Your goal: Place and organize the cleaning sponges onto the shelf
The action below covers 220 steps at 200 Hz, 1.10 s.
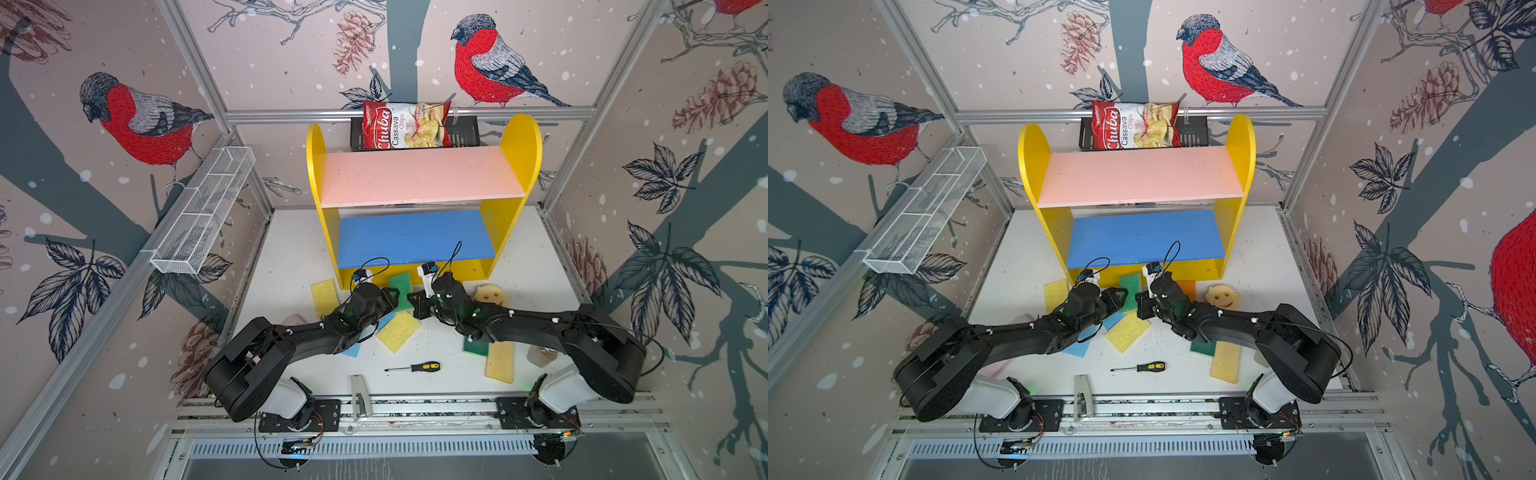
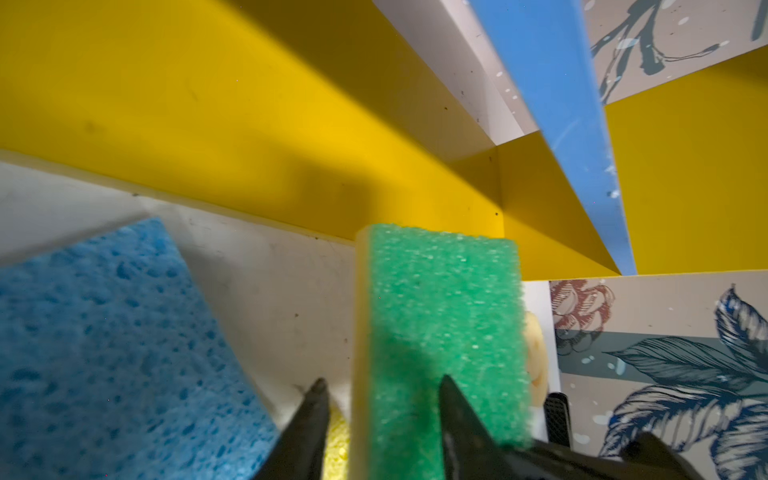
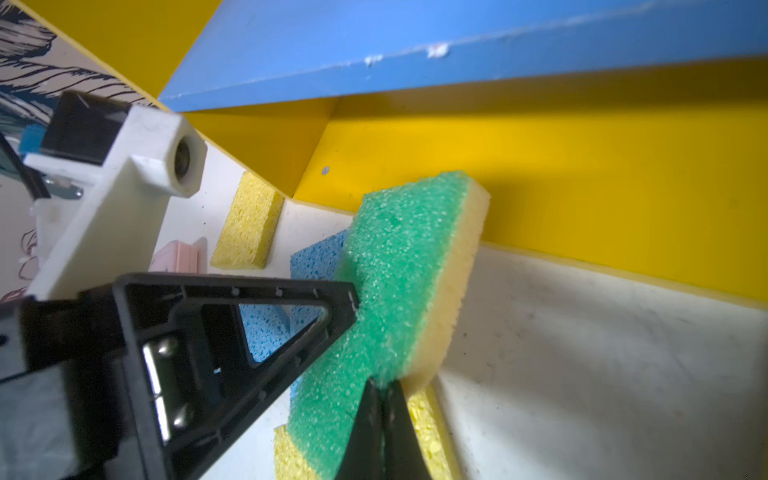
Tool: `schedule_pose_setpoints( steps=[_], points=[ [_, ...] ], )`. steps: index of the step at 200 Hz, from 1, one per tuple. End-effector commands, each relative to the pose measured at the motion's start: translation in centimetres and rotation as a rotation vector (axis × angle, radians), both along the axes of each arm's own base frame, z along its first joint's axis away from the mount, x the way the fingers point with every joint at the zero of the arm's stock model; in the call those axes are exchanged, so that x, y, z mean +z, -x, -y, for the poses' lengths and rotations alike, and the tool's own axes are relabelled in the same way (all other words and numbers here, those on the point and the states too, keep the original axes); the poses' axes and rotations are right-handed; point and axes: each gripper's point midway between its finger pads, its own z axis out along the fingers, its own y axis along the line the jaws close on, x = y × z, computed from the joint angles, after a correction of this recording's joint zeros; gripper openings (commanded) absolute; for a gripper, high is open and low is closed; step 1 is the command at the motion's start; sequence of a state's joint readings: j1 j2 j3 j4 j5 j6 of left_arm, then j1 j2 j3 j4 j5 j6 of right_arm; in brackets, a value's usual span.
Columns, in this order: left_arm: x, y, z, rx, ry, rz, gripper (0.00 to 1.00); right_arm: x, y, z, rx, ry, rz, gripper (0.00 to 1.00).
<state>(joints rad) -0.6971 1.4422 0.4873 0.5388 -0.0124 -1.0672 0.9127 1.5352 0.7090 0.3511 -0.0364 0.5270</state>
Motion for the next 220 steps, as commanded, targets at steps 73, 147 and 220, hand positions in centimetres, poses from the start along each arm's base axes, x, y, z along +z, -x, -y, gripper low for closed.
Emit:
schedule_pose_setpoints(
  steps=[73,147,220],
  points=[
    [5.3,-1.1,0.1,0.012,0.119,0.113,0.00,2.9,0.1,-2.1,0.091,-0.134,0.017,0.01],
    [6.7,-0.6,-3.5,0.099,0.058,0.175,0.00,4.0,-0.6,0.1,0.040,-0.239,-0.022,0.59],
    [7.4,-0.3,-5.6,0.155,0.035,0.197,0.00,4.1,1.7,-1.6,0.123,-0.362,-0.132,0.67]
  ],
)
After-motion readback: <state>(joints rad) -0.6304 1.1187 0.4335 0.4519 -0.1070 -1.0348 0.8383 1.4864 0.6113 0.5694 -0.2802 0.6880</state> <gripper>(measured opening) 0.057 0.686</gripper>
